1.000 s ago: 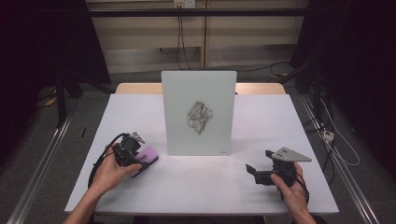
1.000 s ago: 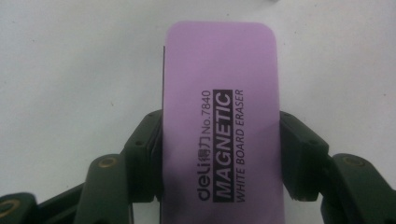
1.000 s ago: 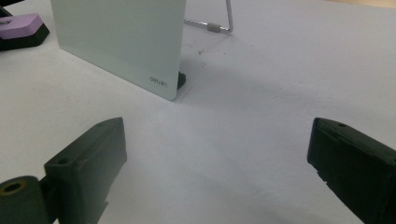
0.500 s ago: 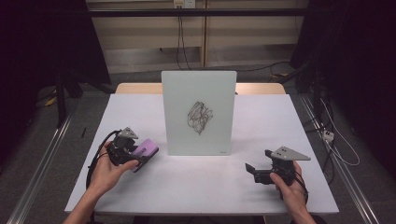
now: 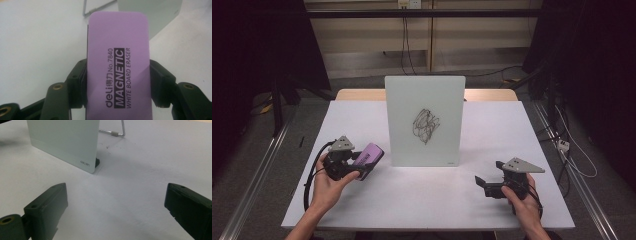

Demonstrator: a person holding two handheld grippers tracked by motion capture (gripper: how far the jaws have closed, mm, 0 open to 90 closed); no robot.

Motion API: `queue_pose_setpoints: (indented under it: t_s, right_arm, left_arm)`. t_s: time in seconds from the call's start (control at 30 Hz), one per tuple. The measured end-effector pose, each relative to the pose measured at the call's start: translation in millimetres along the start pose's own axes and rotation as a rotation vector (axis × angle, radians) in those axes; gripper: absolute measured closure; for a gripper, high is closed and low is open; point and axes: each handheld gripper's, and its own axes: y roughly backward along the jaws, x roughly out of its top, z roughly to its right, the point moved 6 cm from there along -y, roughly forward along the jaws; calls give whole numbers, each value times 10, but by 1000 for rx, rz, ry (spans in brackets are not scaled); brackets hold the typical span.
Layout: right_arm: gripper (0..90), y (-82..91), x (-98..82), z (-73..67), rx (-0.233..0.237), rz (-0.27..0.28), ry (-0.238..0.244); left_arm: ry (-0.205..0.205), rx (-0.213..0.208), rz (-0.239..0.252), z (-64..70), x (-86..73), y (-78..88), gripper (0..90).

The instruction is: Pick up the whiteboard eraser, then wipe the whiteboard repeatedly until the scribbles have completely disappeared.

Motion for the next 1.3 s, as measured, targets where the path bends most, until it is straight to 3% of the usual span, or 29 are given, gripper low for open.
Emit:
queue_pose_setpoints:
  t_s: [0.23, 0.4, 0.67, 0.9, 1.1, 1.3]
  right_arm:
    - [46, 11, 5, 2, 1, 8, -1]
    - [46, 5, 7, -14, 11, 3, 10]
    - [47, -15, 20, 14, -5, 7, -10]
    - [46, -6, 18, -18, 6, 7, 8]
    - [46, 22, 9, -6, 8, 13, 3]
    - [46, 34, 2, -6, 5, 10, 5]
  left_arm:
    - [8, 20, 124, 42, 50, 147, 411]
    - [-7, -3, 193, 90, 83, 191, 411]
    - [-27, -40, 224, 145, 99, 164, 411]
    - [-60, -31, 259, 285, 168, 169, 411]
    - [-100, -48, 252, 438, 233, 111, 412]
    - [-136, -36, 237, 514, 277, 59, 412]
